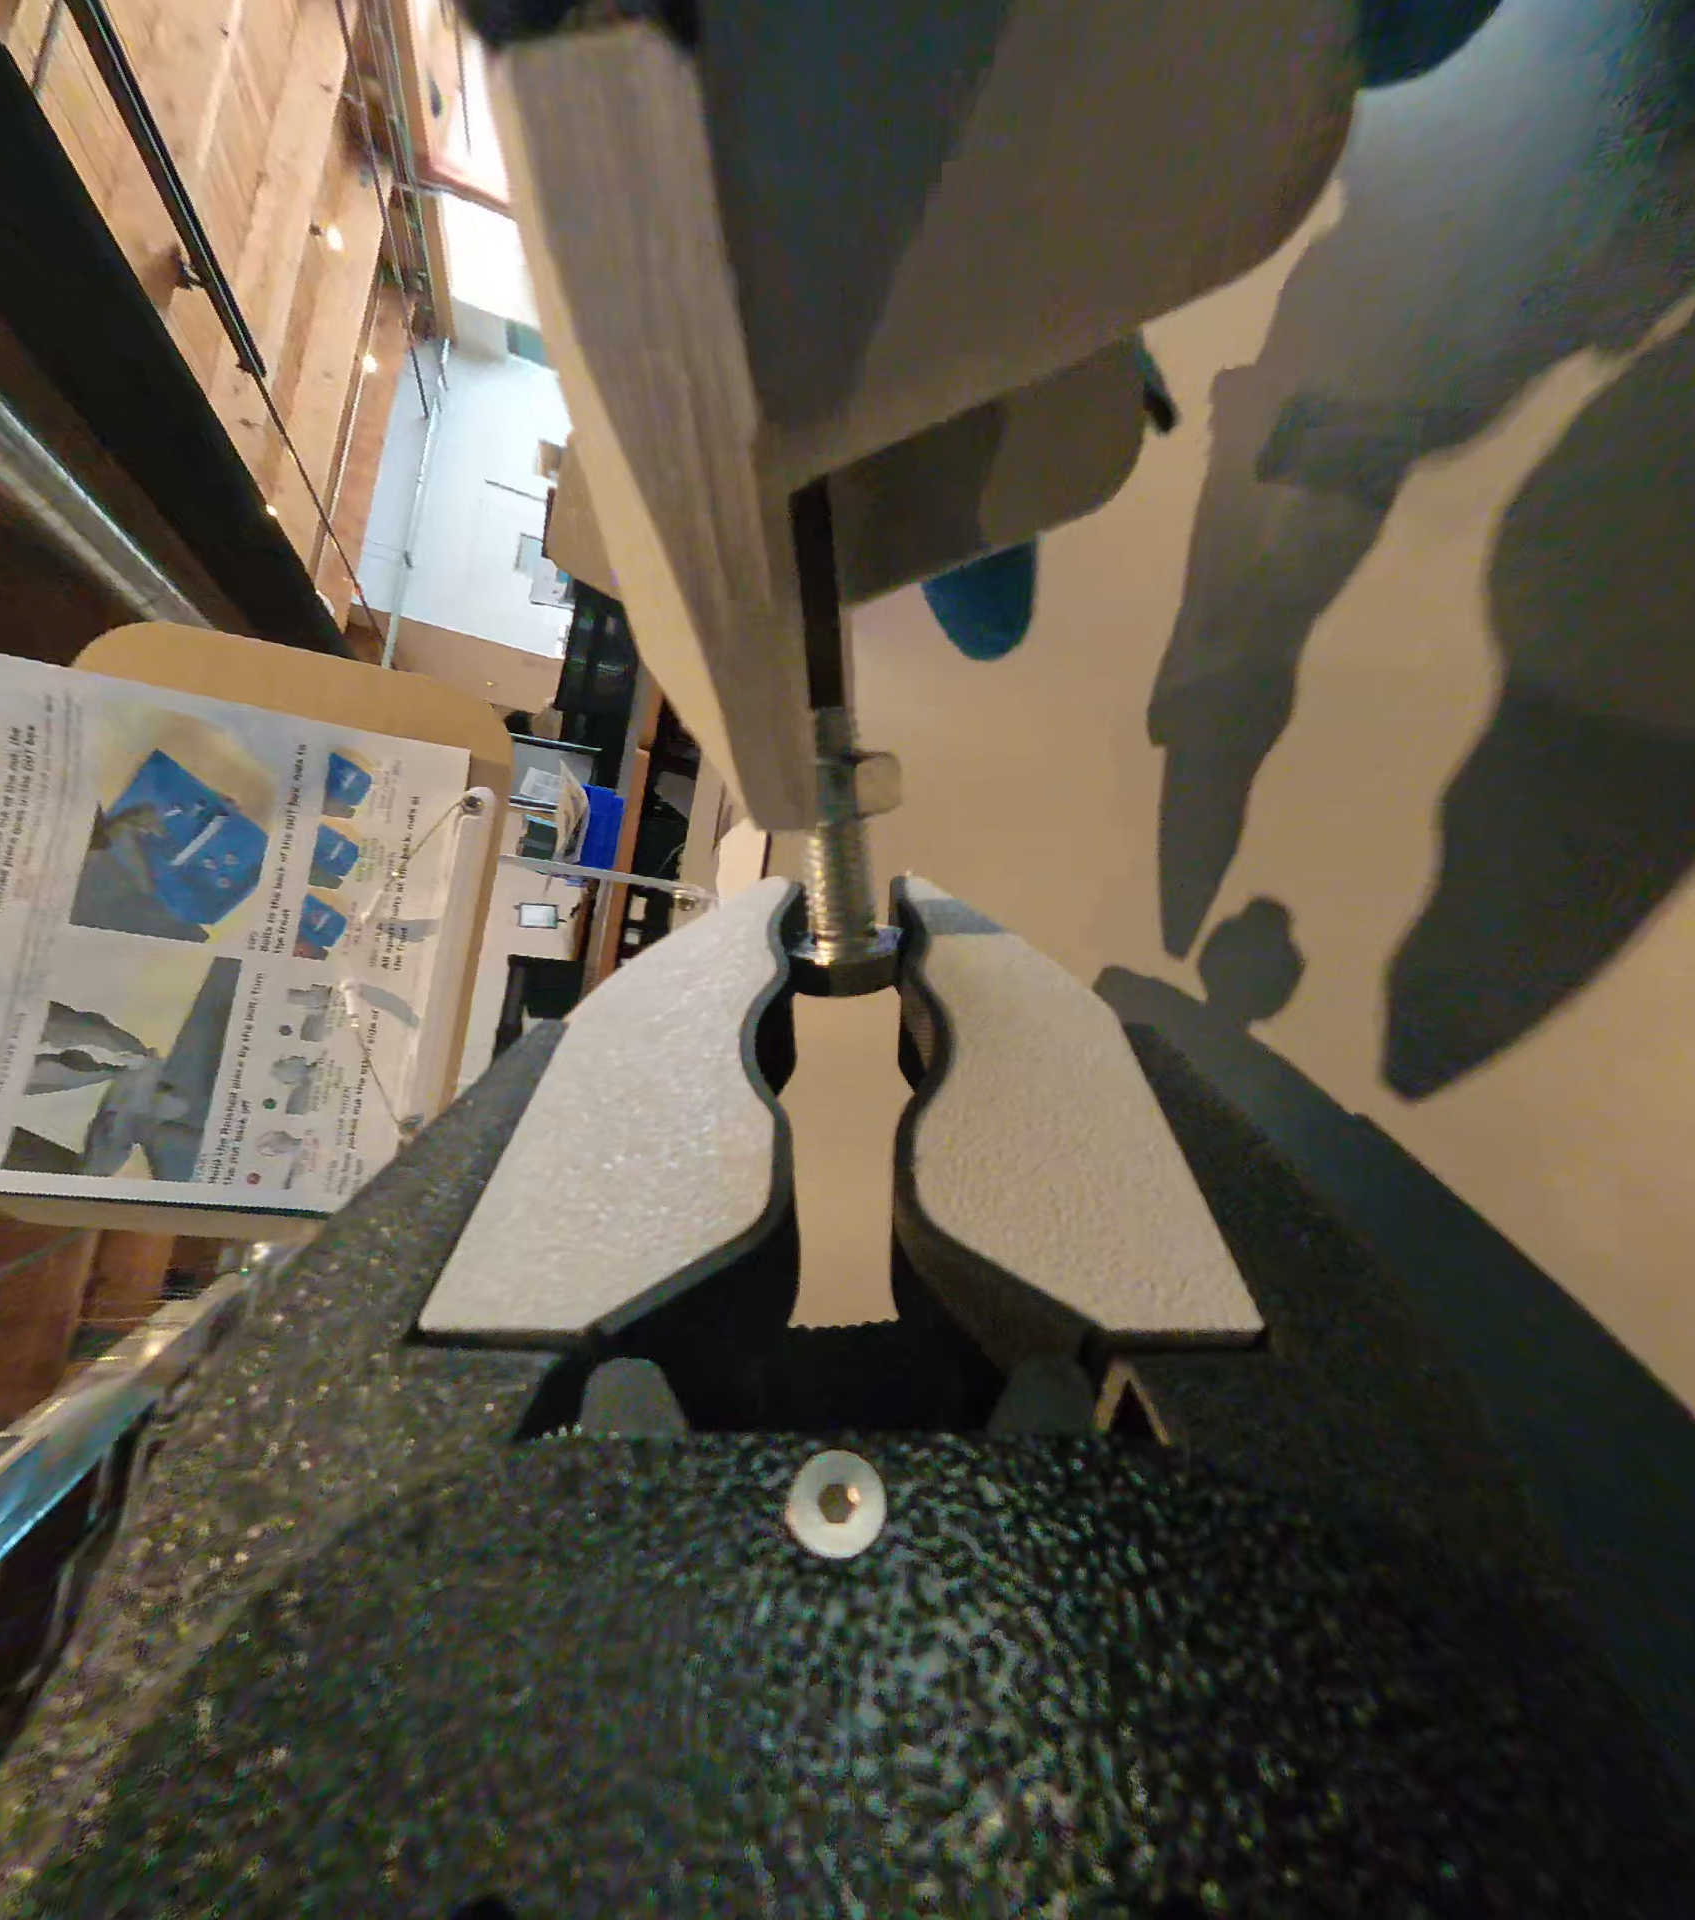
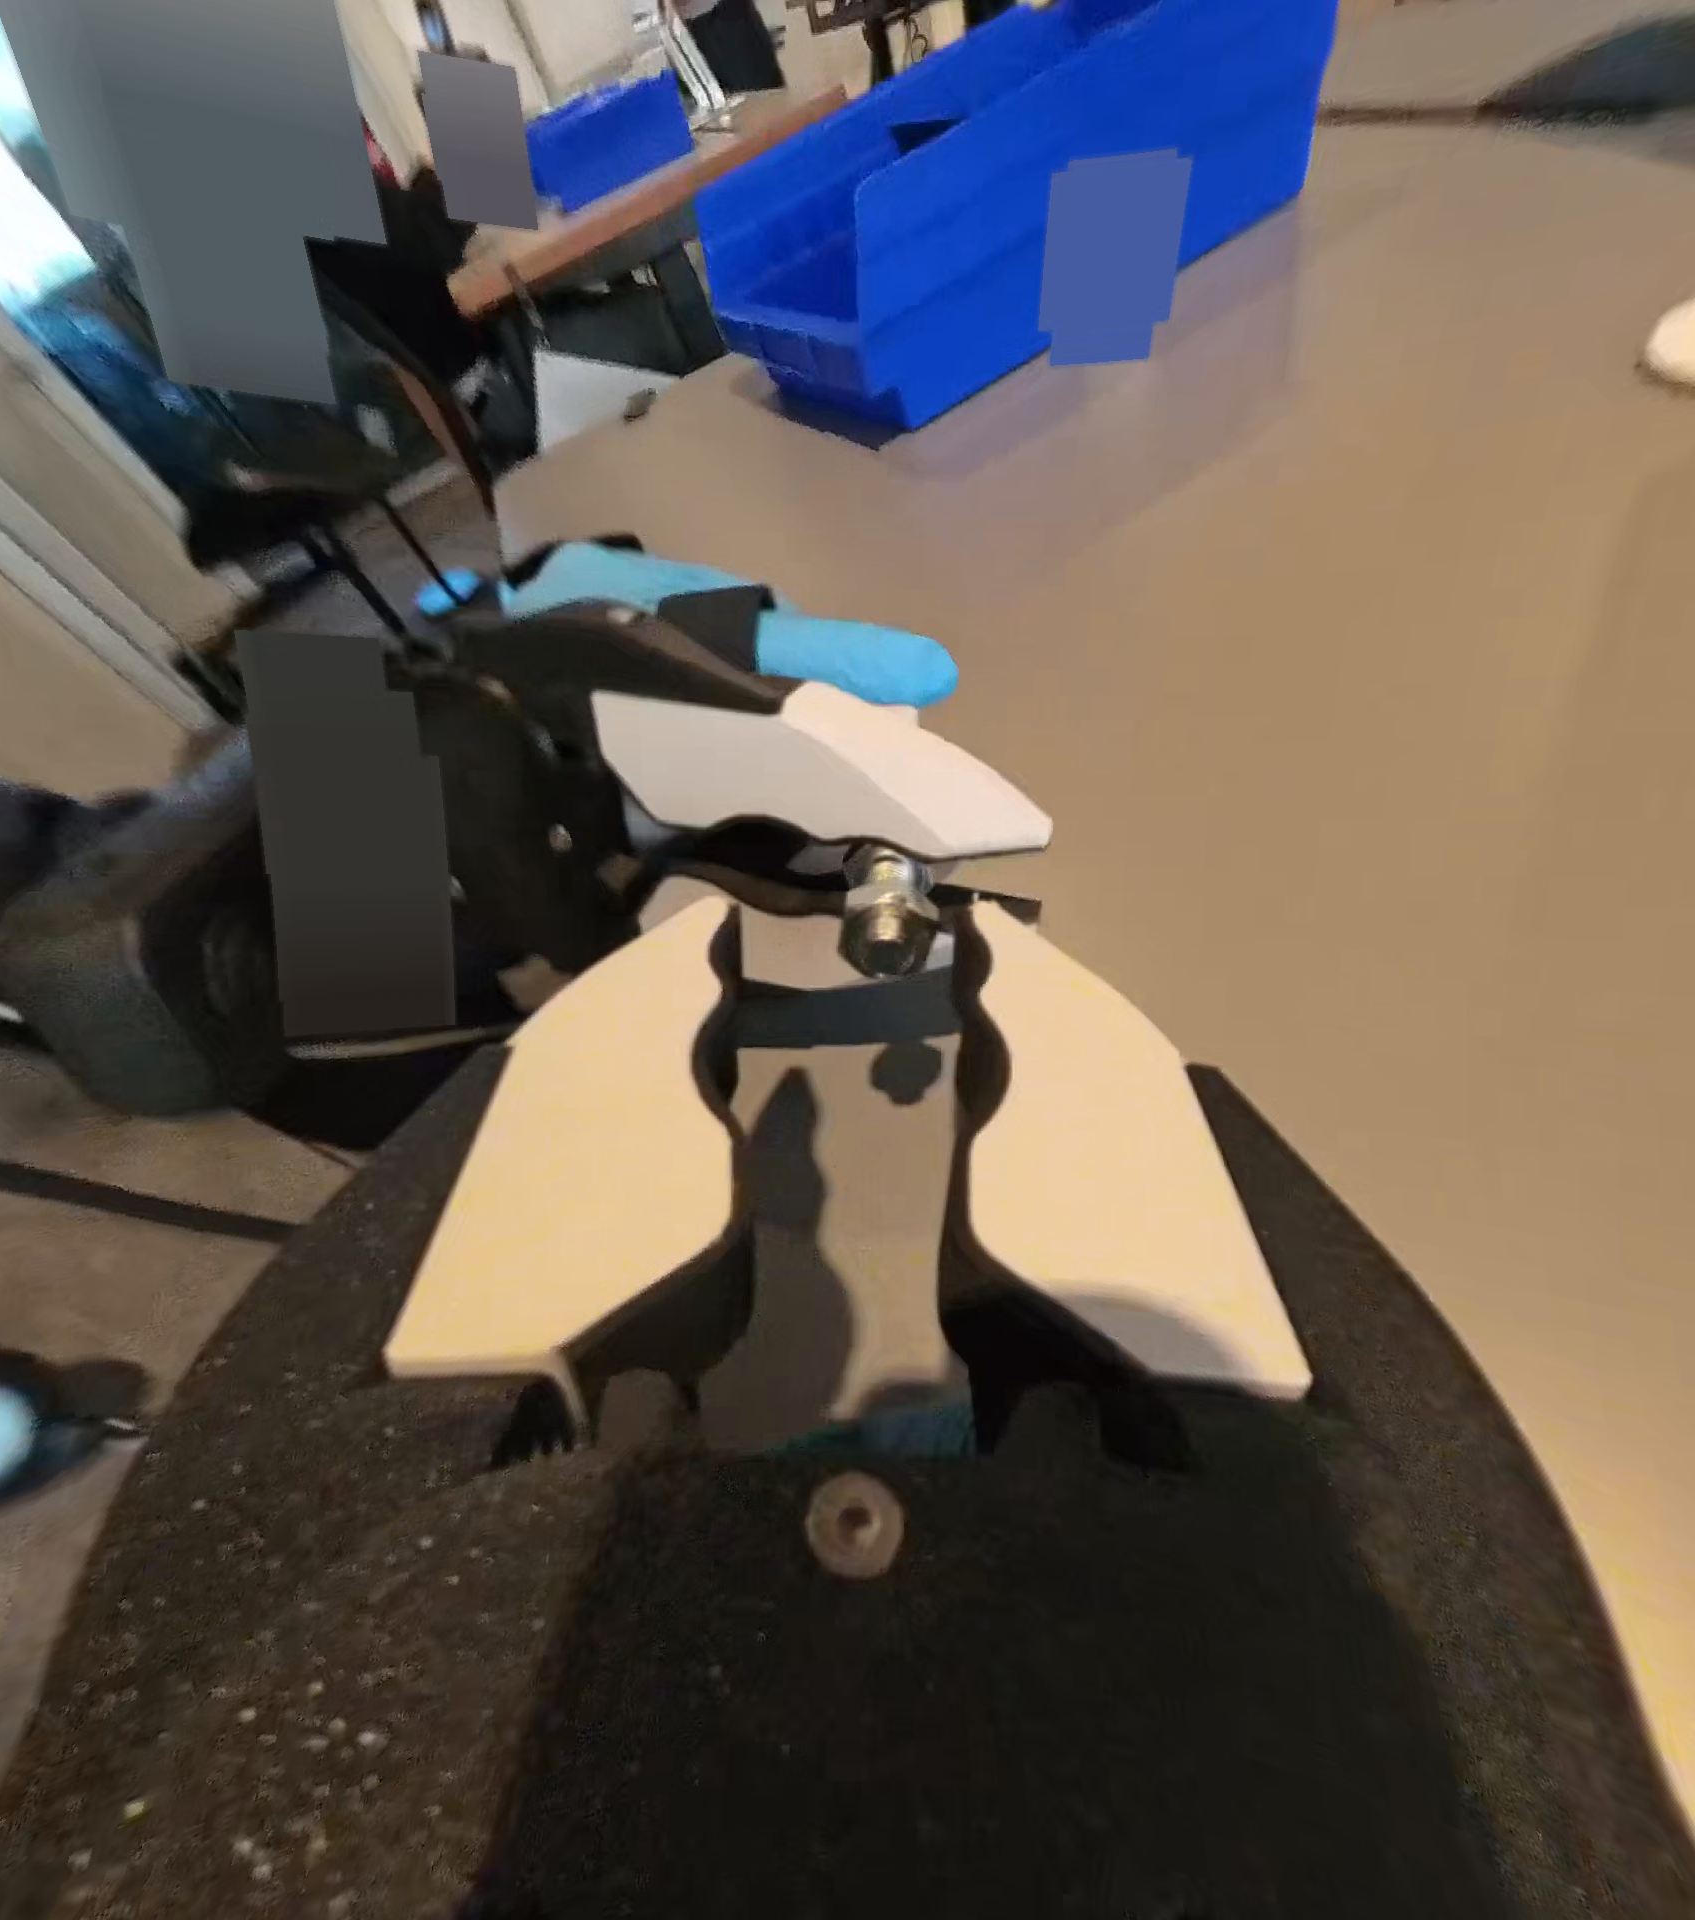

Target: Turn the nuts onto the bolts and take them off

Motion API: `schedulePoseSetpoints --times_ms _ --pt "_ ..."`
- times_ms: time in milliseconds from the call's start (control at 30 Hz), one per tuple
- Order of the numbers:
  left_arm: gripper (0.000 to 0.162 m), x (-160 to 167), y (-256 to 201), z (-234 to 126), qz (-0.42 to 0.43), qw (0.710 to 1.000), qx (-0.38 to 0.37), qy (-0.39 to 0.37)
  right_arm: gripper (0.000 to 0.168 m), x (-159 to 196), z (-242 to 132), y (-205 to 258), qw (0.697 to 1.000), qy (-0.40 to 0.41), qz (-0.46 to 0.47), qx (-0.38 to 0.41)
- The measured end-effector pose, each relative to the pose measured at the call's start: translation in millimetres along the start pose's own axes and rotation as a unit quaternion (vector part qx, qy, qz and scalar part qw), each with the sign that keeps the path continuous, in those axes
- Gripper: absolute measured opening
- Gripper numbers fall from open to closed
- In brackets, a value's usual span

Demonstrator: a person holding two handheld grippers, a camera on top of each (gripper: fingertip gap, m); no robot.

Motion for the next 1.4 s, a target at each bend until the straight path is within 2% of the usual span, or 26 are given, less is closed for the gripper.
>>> schedulePoseSetpoints --times_ms 100,167,267,367,533,667,733,867,967,1033,1100,1167,1200,1267,1333,1400 --pt "0.015 0.8 -0.4 -0.3 -0.020 1.000 0.011 -0.004 0.040 -1.1 -3.7 1.2 0.983 0.015 -0.171 0.059" --pt "0.015 0.2 -1.5 -0.6 -0.030 0.999 0.019 -0.009 0.040 -1.2 -5.6 0.9 0.950 0.029 -0.290 0.111" --pt "0.015 -0.4 -3.2 -1.1 -0.039 0.999 0.030 -0.014 0.037 0.0 -6.4 1.5 0.884 0.050 -0.432 0.171" --pt "0.015 -1.6 -5.3 -1.6 -0.042 0.998 0.039 -0.020 0.034 2.3 -4.8 4.9 0.853 0.051 -0.488 0.181" --pt "0.015 -4.5 -8.3 -2.6 -0.037 0.998 0.047 -0.029 0.029 4.5 -4.6 6.3 0.836 0.054 -0.516 0.180" --pt "0.015 -5.9 -7.9 -3.6 -0.034 0.998 0.043 -0.034 0.018 9.0 -1.8 6.2 0.846 0.069 -0.500 0.170" --pt "0.015 -5.1 -8.6 -3.5 -0.025 0.998 0.041 -0.031 0.018 9.9 -0.7 5.5 0.858 0.076 -0.480 0.166" --pt "0.015 -3.1 -8.5 -2.0 0.002 1.000 0.024 -0.015 0.018 9.6 0.5 2.4 0.908 0.091 -0.379 0.154" --pt "0.015 -0.8 -7.8 -0.7 0.039 0.999 0.003 0.004 0.018 10.4 2.1 -1.6 0.963 0.095 -0.219 0.127" --pt "0.015 0.9 -8.7 0.3 0.063 0.998 -0.006 0.016 0.017 12.3 3.1 -5.1 0.993 0.080 -0.041 0.083" --pt "0.015 1.1 -5.9 -0.2 0.064 0.998 -0.017 0.019 0.017 10.2 1.8 -7.5 0.991 0.031 0.128 0.010" --pt "0.014 0.8 -3.9 -0.2 0.043 0.999 -0.015 0.013 0.018 8.0 0.0 -10.7 0.971 -0.014 0.234 -0.053" --pt "0.015 1.8 -4.1 0.3 0.035 0.999 -0.011 0.015 0.019 7.5 -0.2 -12.1 0.967 -0.023 0.246 -0.061" --pt "0.015 2.4 -5.2 0.7 0.027 1.000 -0.005 0.015 0.029 3.2 -1.9 -12.6 0.977 -0.030 0.206 -0.044" --pt "0.015 2.3 -5.1 0.6 0.007 1.000 0.003 0.011 0.038 3.3 -2.4 -12.7 0.993 -0.007 0.114 -0.003" --pt "0.015 3.9 -4.1 0.6 -0.015 1.000 0.010 0.008 0.041 1.5 -4.2 -11.9 0.999 0.008 -0.016 0.045"
Point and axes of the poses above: each gripper's, where its closed fingertips meet, z out along the fingers, x out of its underside, y = z × x across the jaws, the point moved 3 cm from there along -z, back along the fingers, and after that the axes turned 4 degrees about -z, right-handed, at the moved point
